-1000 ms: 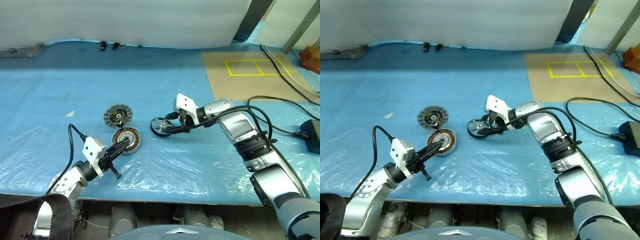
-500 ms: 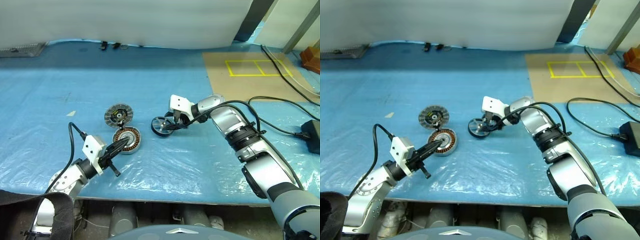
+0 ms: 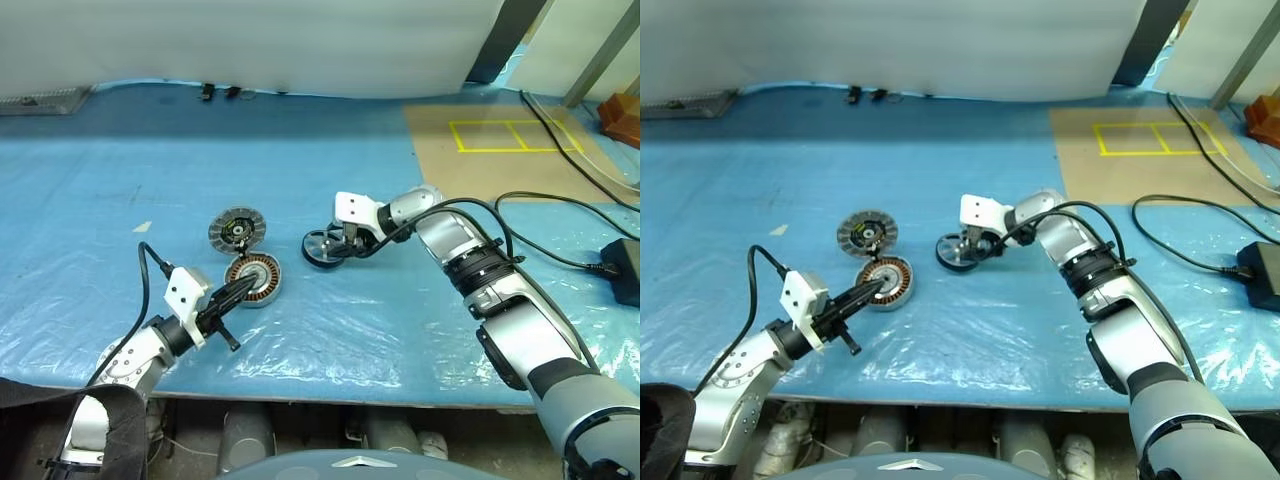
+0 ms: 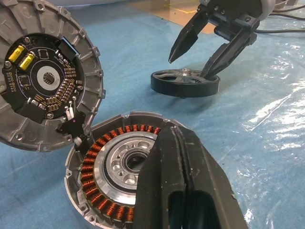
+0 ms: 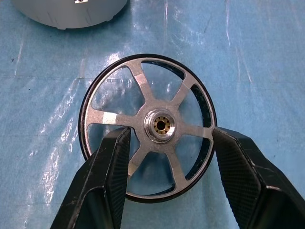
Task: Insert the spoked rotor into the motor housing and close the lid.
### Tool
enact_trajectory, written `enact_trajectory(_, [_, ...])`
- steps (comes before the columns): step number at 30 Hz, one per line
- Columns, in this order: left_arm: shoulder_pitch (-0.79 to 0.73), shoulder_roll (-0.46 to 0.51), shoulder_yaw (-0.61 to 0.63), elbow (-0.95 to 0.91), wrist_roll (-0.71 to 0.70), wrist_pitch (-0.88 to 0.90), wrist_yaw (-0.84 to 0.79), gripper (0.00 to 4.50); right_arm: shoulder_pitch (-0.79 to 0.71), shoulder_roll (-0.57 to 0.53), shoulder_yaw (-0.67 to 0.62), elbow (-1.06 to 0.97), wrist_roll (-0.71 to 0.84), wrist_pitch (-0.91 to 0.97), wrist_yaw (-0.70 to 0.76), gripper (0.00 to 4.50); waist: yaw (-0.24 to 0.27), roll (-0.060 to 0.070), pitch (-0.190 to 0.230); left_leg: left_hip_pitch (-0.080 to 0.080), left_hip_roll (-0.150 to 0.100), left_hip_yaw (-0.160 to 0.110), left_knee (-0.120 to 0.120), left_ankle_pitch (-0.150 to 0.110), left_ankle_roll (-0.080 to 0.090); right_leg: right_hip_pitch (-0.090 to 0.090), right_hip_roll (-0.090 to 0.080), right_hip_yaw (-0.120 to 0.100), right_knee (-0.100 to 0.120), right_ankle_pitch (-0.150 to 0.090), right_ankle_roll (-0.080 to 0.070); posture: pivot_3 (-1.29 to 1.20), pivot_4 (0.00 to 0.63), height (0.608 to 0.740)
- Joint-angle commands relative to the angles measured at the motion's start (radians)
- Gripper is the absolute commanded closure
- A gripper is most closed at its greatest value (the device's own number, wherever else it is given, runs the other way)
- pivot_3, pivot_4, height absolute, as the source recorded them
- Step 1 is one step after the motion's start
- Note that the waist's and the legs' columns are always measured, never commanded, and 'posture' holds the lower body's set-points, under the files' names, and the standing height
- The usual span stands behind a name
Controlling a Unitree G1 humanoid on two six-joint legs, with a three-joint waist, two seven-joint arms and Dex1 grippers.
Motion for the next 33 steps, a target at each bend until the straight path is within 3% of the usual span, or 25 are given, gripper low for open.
enact_trajectory(1, [-0.002,0.015,0.01,-0.046,-0.016,0.009,0.001,4.5,-0.021,-0.008,-0.013,-0.019,-0.012,-0.035,0.0,1.74,0.0,0.0,0.0,0.0,0.0,0.0,0.0,0.0,0.0,0.0,0.0,0.0,0.0,0.0,0.0,0.0,0.15,0.74])
enact_trajectory(10, [-0.013,0.018,0.0,-0.046,-0.016,0.035,-0.002,4.5,-0.01,-0.007,0.003,-0.038,-0.03,-0.069,0.028,1.74,-0.001,0.0,0.0,0.0,0.0,0.0,0.002,0.0,0.0,0.0,0.0,0.0,0.002,0.0,0.0,0.0,0.15,0.74])
enact_trajectory(33, [-0.01,0.013,-0.007,-0.037,-0.011,0.056,0.0,4.5,-0.123,0.061,0.033,0.197,-0.126,-0.289,0.019,1.74,-0.001,0.0,0.0,-0.003,0.001,0.0,0.004,0.0,0.0,-0.003,0.0,0.0,0.004,0.0,-0.001,0.0,0.15,0.74])
